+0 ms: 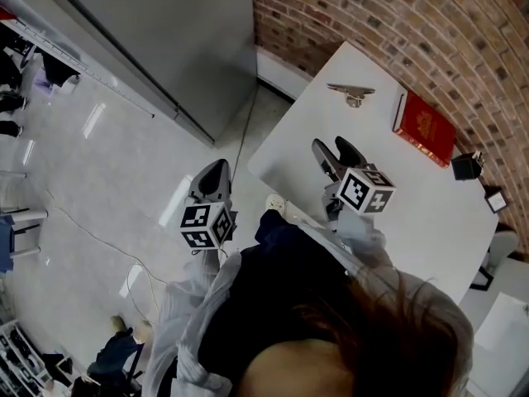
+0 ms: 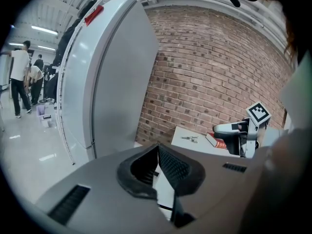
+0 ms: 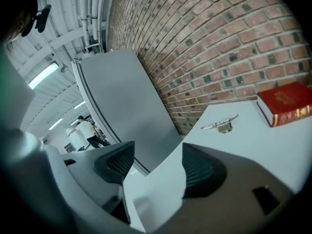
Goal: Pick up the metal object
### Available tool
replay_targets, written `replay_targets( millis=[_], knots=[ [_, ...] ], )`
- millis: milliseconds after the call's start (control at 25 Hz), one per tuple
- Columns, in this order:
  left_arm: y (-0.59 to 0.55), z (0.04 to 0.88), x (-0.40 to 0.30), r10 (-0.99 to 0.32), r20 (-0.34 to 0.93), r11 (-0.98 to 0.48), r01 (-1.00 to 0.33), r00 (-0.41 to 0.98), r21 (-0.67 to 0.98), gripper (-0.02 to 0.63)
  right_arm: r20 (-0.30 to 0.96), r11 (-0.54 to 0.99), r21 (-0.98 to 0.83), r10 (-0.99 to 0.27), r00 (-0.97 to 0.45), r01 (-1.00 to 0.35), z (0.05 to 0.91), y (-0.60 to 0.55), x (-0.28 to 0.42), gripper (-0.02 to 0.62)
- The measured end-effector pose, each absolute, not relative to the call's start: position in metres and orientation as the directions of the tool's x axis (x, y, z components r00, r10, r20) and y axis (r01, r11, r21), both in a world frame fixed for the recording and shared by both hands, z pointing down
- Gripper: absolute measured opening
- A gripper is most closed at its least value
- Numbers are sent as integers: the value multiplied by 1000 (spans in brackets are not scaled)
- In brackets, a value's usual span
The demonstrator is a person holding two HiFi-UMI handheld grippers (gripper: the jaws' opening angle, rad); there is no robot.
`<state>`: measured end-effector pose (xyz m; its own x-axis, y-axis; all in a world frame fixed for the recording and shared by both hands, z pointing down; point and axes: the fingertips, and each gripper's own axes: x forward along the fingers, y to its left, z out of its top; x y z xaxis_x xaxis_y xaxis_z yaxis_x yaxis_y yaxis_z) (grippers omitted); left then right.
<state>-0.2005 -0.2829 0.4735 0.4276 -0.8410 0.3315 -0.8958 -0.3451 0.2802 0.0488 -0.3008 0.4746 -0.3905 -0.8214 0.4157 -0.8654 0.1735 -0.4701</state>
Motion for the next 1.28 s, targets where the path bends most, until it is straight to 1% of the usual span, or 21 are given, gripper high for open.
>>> replay_targets(
  millis=[320,680,920,1120,1280],
  knots=[
    [-322,476,-185,-819,345,-380,-884,458,271,17,387,114,-514,-854,-348,-850,476,-335,68,305],
    [-352,479,-151,-772,359,-453,-850,524,267,17,386,59,-551,-866,-317,-833,488,-349,85,305],
    [-366,479,-126,-726,355,-527,-808,589,263,17,384,-21,-575,-890,-246,-818,489,-348,106,303],
    [-384,476,-102,-668,356,-598,-756,654,266,17,371,-112,-632,-912,-172,-767,488,-356,125,296],
    [-401,475,-83,-613,355,-660,-704,706,262,17,356,-181,-697,-927,-115,-694,489,-366,139,291]
  ],
)
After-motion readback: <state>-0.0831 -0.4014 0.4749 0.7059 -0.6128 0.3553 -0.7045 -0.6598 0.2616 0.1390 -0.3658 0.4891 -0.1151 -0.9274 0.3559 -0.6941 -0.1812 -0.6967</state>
